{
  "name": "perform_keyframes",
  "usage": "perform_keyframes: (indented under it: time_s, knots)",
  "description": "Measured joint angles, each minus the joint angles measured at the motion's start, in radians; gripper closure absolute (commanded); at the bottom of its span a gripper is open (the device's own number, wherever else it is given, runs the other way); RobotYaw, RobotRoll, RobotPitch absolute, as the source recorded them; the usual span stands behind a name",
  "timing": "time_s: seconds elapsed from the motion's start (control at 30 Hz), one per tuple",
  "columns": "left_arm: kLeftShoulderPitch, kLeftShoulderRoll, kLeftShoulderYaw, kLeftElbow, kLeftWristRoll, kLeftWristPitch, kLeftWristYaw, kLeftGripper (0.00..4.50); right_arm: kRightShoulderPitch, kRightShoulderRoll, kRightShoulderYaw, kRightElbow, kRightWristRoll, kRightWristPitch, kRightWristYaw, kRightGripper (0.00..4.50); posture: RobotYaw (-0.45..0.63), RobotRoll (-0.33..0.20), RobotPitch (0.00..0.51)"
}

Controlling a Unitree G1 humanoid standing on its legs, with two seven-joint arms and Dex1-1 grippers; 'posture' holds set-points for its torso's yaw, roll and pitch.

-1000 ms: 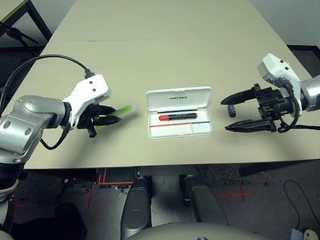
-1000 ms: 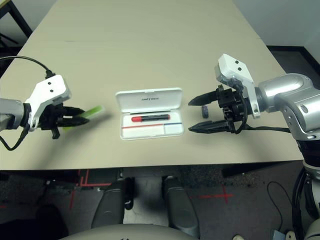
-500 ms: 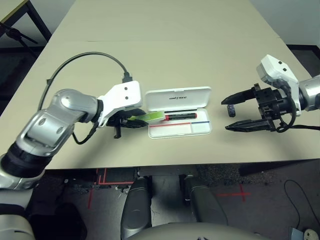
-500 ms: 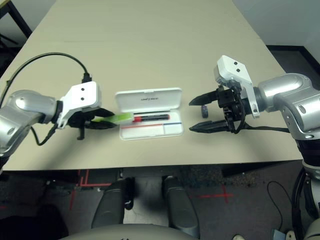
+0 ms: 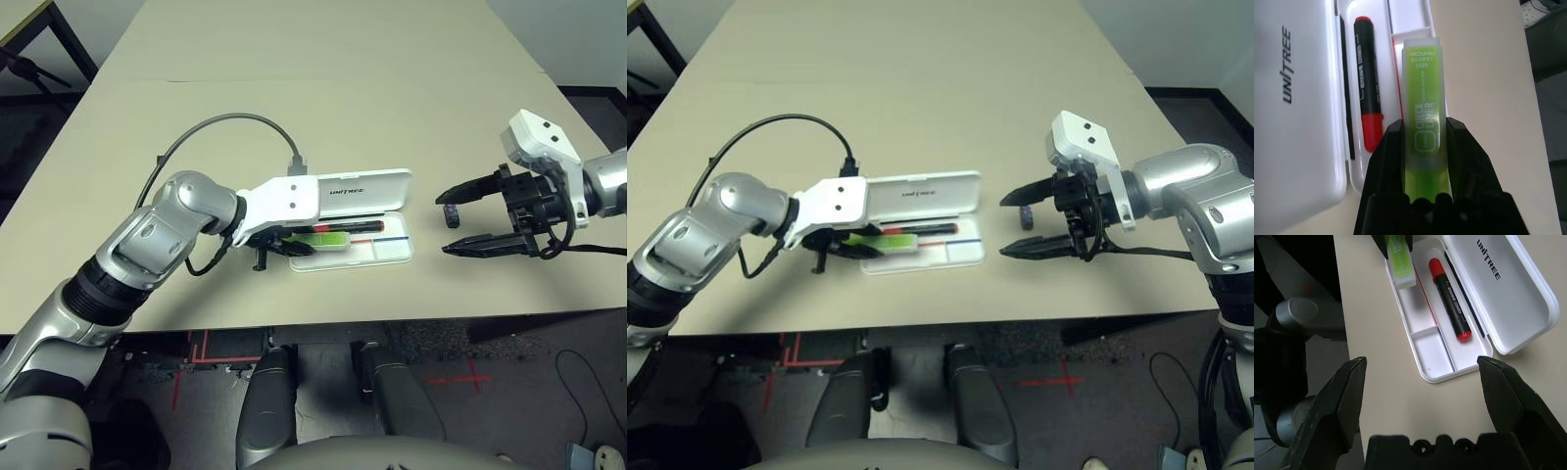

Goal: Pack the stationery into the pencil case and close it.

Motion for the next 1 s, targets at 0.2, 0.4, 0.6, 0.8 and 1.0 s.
perform_keyframes:
  time_s: [0.2, 0.4, 0.6, 0.8, 1.0]
  knots:
    - [-0.016, -0.078, -0.037, 0.030, 0.038, 0.000, 0.004, 3.41, 0.002, 0.004, 0.002, 0.007, -0.019, -0.006, 0.000, 0.00, -0.01, 0.000, 0.164]
    - [-0.032, -0.141, -0.038, 0.082, 0.066, 0.000, 0.023, 3.41, 0.008, 0.005, 0.002, 0.007, -0.029, -0.011, 0.000, 0.00, -0.02, 0.000, 0.165]
    - [-0.032, -0.155, -0.038, 0.093, 0.081, 0.001, 0.026, 3.41, 0.016, 0.005, 0.002, 0.007, -0.030, -0.014, -0.002, 0.00, -0.03, 0.000, 0.169]
    - [-0.028, -0.177, -0.038, 0.096, 0.081, 0.018, 0.034, 3.41, 0.027, 0.005, 0.002, 0.006, -0.030, -0.014, -0.007, 0.00, -0.03, 0.000, 0.168]
    - [-0.018, -0.175, -0.038, 0.095, 0.081, 0.031, 0.038, 3.06, 0.028, 0.007, 0.002, 0.007, -0.031, -0.017, -0.008, 0.00, -0.03, 0.000, 0.168]
